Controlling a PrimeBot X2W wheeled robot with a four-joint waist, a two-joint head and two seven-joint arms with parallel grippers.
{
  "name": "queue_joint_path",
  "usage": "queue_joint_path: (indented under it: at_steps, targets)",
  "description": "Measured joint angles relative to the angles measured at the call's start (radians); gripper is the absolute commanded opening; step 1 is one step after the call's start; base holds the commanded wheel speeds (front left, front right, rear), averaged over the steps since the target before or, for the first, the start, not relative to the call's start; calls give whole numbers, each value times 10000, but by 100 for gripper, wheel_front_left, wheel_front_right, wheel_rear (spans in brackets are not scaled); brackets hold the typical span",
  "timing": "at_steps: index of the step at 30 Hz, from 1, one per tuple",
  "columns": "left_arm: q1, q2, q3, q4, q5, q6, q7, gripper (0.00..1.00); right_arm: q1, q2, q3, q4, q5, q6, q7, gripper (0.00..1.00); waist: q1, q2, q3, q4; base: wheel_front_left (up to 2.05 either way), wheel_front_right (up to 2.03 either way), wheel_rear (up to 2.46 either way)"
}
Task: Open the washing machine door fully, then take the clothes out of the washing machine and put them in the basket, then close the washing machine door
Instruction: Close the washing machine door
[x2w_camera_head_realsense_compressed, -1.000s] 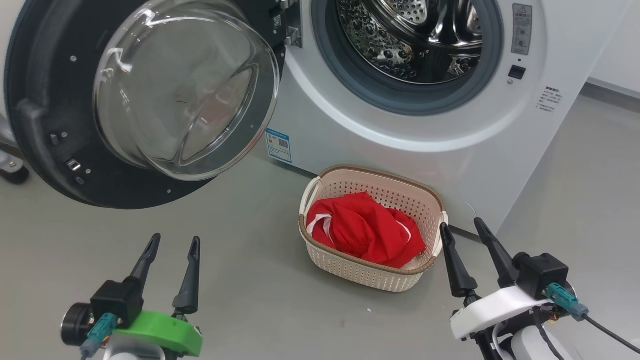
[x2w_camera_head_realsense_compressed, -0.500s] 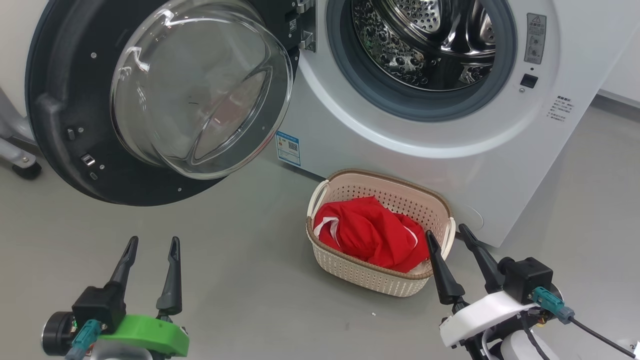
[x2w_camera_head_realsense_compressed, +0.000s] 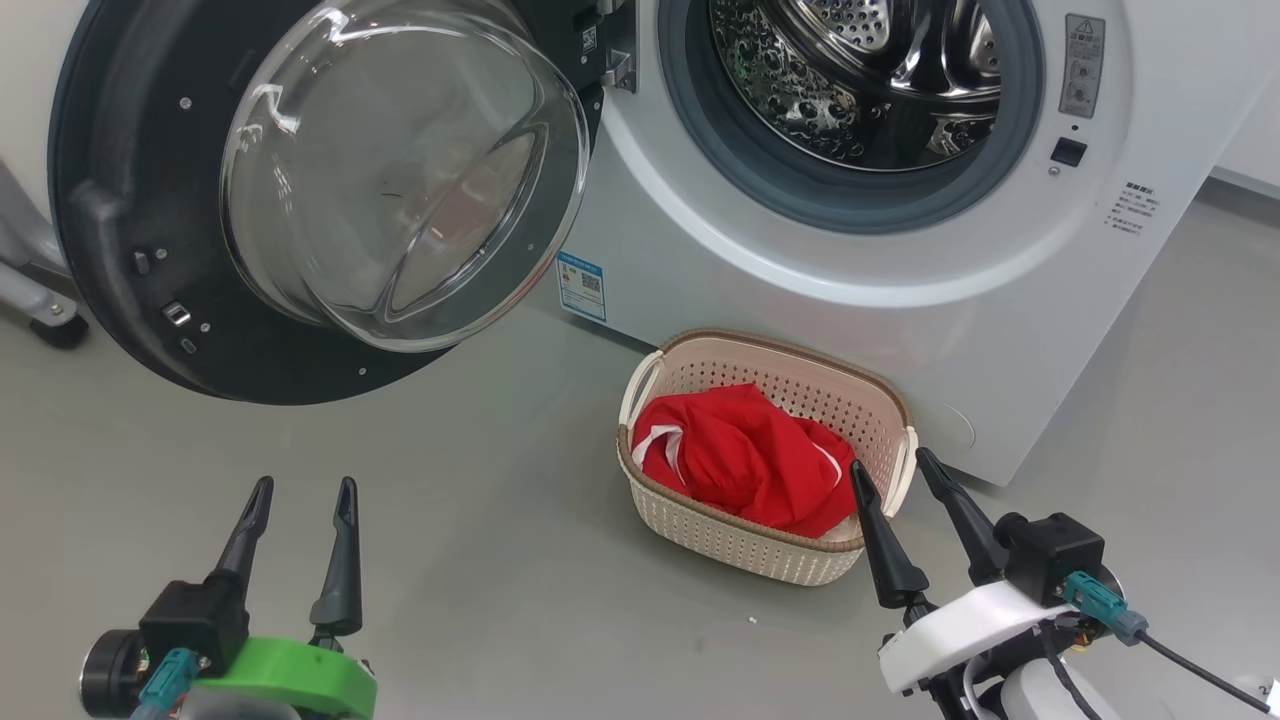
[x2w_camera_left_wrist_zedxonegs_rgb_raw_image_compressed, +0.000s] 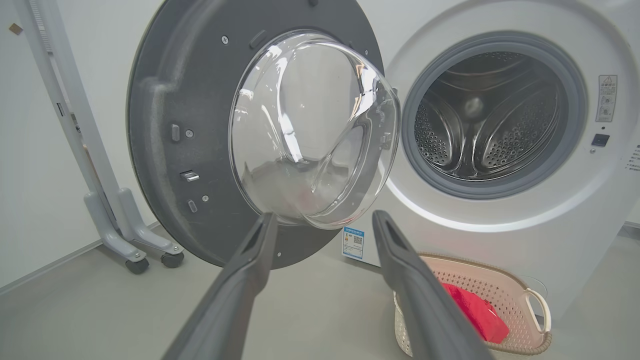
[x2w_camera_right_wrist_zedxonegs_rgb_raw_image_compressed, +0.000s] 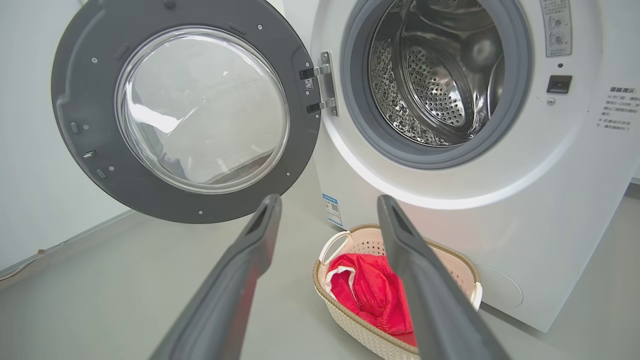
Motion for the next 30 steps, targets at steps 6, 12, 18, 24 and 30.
queue_joint_path:
  at_steps: [6,12,18,24,30]
  targets:
    - [3,0,-21,-4,0,0,0,100,-5,-50,10,40,12,0,0,100,1,0,46,-3,0,0,0]
    - [3,-2,-82,-21,0,0,0,100,-12,-65,12,63,13,0,0,100,0,0,78,-9,0,0,0]
    - [3,-2,-115,-29,0,-2,0,100,-94,-96,46,75,15,0,0,100,1,0,128,-6,0,0,0]
    - [3,-2,-132,-29,2,-2,0,100,-99,-125,46,86,17,0,0,100,0,0,154,1,0,0,0]
    - [3,0,-148,-31,2,-2,0,27,-116,-125,46,86,31,0,0,100,0,0,183,6,0,0,0]
